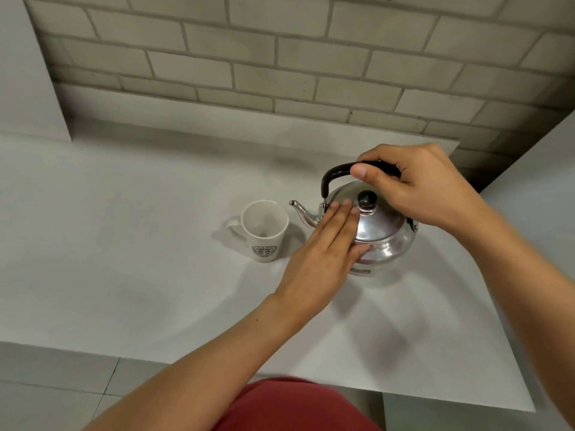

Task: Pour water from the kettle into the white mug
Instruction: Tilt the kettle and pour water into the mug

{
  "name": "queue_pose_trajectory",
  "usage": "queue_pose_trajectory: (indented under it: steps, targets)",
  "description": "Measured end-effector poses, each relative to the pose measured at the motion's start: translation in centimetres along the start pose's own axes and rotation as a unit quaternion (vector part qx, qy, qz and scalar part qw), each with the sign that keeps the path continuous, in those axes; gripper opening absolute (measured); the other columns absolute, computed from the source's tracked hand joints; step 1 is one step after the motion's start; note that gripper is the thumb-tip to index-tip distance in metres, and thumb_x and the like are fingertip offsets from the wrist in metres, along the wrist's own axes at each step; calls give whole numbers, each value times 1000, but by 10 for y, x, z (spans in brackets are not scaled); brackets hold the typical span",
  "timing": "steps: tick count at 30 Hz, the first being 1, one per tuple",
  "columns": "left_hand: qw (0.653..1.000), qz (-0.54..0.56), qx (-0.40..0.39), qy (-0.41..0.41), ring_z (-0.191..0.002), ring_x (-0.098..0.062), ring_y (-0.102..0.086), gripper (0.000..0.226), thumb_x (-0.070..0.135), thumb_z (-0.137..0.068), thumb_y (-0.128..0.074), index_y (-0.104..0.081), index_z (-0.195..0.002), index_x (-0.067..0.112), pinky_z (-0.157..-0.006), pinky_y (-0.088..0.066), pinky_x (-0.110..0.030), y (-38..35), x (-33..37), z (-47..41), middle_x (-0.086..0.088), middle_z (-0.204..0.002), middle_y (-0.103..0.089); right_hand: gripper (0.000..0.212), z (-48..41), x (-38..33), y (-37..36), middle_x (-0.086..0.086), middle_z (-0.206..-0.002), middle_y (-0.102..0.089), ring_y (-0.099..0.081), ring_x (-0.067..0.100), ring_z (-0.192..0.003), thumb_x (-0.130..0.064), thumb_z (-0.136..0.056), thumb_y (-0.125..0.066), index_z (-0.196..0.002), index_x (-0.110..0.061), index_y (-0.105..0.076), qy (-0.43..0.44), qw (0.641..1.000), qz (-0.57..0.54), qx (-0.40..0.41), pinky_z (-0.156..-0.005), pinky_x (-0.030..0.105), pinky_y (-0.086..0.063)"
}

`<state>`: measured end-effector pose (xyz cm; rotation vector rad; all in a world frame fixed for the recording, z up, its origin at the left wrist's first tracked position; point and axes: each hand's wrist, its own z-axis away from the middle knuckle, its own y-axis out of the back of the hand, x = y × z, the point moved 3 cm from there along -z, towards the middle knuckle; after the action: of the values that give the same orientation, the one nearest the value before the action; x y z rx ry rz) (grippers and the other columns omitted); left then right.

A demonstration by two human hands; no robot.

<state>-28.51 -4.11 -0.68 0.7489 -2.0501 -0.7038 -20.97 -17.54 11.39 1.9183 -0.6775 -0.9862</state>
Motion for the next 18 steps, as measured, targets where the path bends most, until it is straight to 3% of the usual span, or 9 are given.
queue_pose_trajectory:
  steps: [2, 7, 10, 14, 18]
  targets:
    - [1000, 18, -2, 18, -152, -29, -33, 59, 34, -104, -49, -45, -151, -1, -124, -12, -21, 6, 0, 0, -18, -160, -41, 33, -8, -9, 0, -1, -85, -78, -66, 17, -74, -45, -101, -61, -113, -19, -78, 20, 999, 22, -13, -68, 21, -45]
    - [999, 32, 15, 40, -147, -34, -40, 55, 27, -103, -55, -49, -146, -6, -123, -26, -32, 19, 3, -3, -23, -155, -45, 45, -27, -34, 1, 2, -89, -80, -69, 22, -79, -53, -99, -54, -115, -19, -78, 72, 994, 72, -49, -75, 41, -55]
    - [997, 56, 22, 57, -147, -35, -40, 53, 20, -101, -64, -50, -145, -7, -123, -28, -32, 23, 3, -3, -23, -154, -46, 46, -37, -43, 1, 3, -86, -79, -69, 24, -79, -56, -98, -52, -114, -21, -78, 78, 990, 89, -74, -74, 43, -56]
    - [990, 110, 27, 86, -151, -31, -35, 52, 16, -102, -63, -47, -147, -5, -123, -22, -25, 26, 0, -3, -20, -158, -42, 51, -48, -56, -2, 2, -77, -75, -63, 22, -69, -61, -95, -46, -112, -24, -78, 84, 983, 120, -114, -68, 42, -54]
    - [983, 146, 43, 102, -151, -28, -34, 52, 16, -103, -62, -46, -149, -4, -123, -22, -23, 23, -1, -2, -19, -159, -41, 55, -54, -67, -3, 2, -80, -75, -64, 25, -73, -62, -94, -45, -111, -21, -77, 98, 976, 146, -129, -68, 44, -56]
